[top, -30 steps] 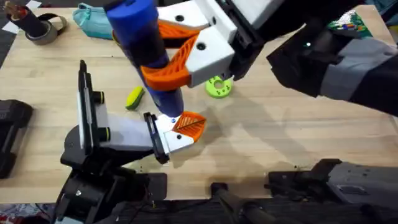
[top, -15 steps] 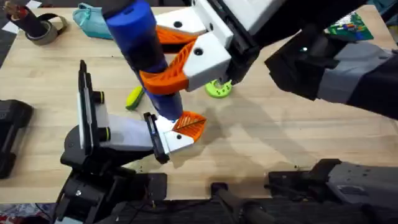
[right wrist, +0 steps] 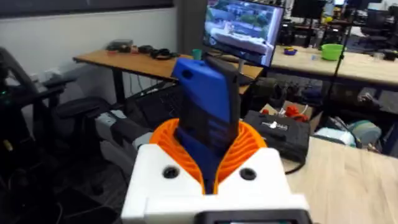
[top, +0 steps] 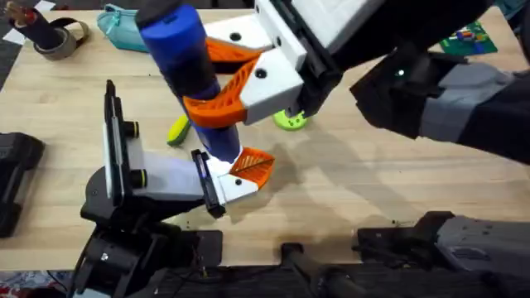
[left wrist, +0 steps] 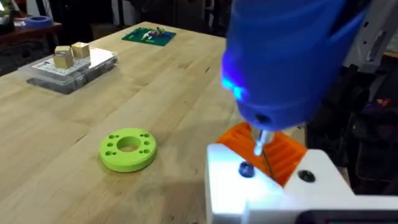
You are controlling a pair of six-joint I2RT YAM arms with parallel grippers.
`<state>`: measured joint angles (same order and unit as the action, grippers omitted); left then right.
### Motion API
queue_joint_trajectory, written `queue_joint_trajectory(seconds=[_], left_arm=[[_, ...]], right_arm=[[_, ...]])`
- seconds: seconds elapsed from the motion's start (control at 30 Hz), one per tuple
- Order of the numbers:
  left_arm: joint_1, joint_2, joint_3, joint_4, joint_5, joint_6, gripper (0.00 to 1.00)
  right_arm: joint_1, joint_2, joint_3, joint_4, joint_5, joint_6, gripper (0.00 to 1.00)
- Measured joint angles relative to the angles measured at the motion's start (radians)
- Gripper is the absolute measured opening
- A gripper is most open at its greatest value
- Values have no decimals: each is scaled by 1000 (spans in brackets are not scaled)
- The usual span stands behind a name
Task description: Pick up the gripper from the table and insert it into the empty holder that is missing its gripper. Then pick up a screw, insert it into the mounting hole, and use the screwdriver to tighten it. Finally, clean up the table by picking up the vegetable and placing it into the bucket.
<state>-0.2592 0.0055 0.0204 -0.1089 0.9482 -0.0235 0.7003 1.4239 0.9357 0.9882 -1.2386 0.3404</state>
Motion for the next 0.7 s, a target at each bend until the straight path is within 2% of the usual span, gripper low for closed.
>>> queue_joint_trajectory(seconds=[0.2,0.7], left_arm=[[0,0,0,0,0,0,19],[0,0,0,0,0,0,19]], right_arm=[[3,0,-42,52,35,20,54],[3,0,-43,59,46,23,52]])
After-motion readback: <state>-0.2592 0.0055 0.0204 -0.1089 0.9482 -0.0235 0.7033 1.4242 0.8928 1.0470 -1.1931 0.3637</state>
